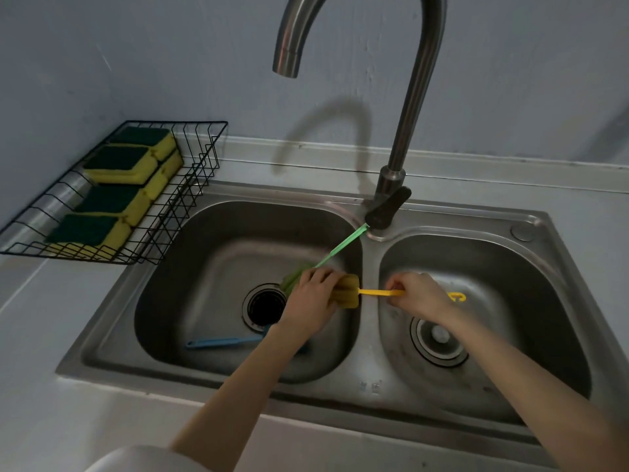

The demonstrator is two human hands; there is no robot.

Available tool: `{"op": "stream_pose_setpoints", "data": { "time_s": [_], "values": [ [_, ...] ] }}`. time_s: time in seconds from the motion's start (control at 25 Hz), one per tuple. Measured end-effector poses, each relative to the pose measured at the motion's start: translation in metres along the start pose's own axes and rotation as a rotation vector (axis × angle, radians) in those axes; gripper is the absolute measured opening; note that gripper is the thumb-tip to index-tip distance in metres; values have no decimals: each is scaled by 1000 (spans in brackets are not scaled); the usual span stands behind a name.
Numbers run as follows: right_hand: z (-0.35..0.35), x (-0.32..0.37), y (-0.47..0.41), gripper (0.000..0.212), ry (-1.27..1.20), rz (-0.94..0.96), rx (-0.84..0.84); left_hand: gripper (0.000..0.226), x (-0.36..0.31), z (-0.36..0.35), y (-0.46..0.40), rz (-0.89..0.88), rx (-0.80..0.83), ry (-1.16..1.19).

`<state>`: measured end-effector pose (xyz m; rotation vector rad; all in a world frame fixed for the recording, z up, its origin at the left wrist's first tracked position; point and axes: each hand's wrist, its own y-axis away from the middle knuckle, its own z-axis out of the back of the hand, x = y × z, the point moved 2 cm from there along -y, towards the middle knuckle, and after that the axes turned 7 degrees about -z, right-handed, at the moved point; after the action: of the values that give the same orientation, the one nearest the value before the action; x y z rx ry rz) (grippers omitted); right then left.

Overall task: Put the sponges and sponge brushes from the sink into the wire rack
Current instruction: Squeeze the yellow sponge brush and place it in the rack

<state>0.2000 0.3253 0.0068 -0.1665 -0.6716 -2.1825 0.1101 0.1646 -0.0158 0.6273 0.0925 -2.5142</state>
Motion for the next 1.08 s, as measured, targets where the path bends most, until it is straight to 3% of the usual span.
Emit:
{"op": "stream_pose_setpoints", "data": {
  "time_s": [0.2,0.44,0.68,0.76,1.08],
  "values": [
    [4,14,8,16,-57,35,14,46,6,27,12,23,-25,-24],
    [31,72,29,14,-215,225,159,43,26,100,51,47,-197,-67],
    [47,143,36,16,-196,367,167,40,58,164,99,139,-361,-138],
    [48,163,37,5,-195,386,169,40,75,181,117,187,-401,-161],
    [50,237,33,13,-723,381,255,36,132,229,165,265,-519,-164]
  ]
}}
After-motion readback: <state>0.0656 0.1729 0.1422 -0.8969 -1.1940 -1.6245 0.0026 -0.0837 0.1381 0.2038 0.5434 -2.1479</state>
